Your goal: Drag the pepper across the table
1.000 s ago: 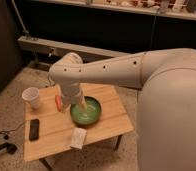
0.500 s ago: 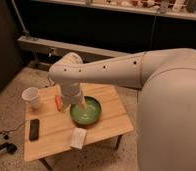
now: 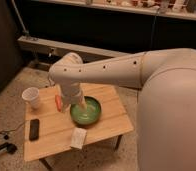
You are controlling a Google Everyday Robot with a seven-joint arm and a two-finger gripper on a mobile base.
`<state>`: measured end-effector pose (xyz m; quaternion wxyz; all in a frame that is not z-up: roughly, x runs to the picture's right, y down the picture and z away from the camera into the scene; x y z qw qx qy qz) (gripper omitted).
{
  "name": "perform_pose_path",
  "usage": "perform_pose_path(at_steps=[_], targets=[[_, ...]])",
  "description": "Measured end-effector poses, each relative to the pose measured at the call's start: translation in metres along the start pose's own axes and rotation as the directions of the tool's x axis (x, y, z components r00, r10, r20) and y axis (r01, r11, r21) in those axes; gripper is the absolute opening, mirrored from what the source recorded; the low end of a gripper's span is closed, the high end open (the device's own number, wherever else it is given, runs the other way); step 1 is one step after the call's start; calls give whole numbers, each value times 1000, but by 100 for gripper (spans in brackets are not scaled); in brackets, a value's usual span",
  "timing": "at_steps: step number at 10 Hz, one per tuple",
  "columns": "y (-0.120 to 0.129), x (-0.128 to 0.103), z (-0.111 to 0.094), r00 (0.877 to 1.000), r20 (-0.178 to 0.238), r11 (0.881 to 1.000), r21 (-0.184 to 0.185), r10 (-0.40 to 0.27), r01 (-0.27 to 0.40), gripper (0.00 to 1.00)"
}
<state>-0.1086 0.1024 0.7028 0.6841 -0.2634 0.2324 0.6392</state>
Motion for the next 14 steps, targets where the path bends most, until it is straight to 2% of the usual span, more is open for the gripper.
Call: perform_pose_path(at_steps=[7,8,10,12,14], targets=[[0,0,0,1000,0,1000,0,0,0,65],[0,-1,0,1000,7,1000,8,-16,16,65],[21,-7,3,993,31,993,26,-112,112,65],[44,-12,5,983,47,984,19,-177,177,65],[71,-24,4,970,75,972,-5,-233,234,65]])
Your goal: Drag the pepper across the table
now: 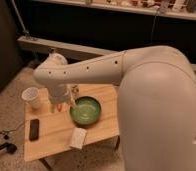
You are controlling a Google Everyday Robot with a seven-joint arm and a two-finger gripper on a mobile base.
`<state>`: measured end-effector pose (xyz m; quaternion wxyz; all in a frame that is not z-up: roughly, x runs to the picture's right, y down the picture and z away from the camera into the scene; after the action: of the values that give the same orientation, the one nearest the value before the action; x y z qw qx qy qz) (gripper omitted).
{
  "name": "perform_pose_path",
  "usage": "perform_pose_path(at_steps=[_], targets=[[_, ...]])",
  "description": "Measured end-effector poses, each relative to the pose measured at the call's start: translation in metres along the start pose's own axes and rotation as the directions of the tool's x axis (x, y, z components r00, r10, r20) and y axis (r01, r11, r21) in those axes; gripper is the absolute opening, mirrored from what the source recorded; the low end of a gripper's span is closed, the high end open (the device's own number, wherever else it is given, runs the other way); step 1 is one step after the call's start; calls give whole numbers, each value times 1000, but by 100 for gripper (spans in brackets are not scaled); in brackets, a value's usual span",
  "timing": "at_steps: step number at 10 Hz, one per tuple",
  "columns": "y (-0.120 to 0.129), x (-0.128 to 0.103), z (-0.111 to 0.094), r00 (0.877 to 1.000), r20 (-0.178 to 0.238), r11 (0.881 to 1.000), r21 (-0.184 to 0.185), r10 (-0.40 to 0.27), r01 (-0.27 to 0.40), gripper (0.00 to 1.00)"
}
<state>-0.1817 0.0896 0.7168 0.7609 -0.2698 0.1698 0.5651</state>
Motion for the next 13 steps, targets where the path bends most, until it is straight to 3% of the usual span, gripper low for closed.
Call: perform_pose_path(at_steps=[3,5,9,13], targets=[[24,-23,-5,999,24,998,-57,-40,41,65],[43,-44,-6,996,45,994,-74,-73,77,65],[72,-93,4,985,95,988,-38,-147,151,65],[82,-123,34,980,88,984,-5,-180,181,65]])
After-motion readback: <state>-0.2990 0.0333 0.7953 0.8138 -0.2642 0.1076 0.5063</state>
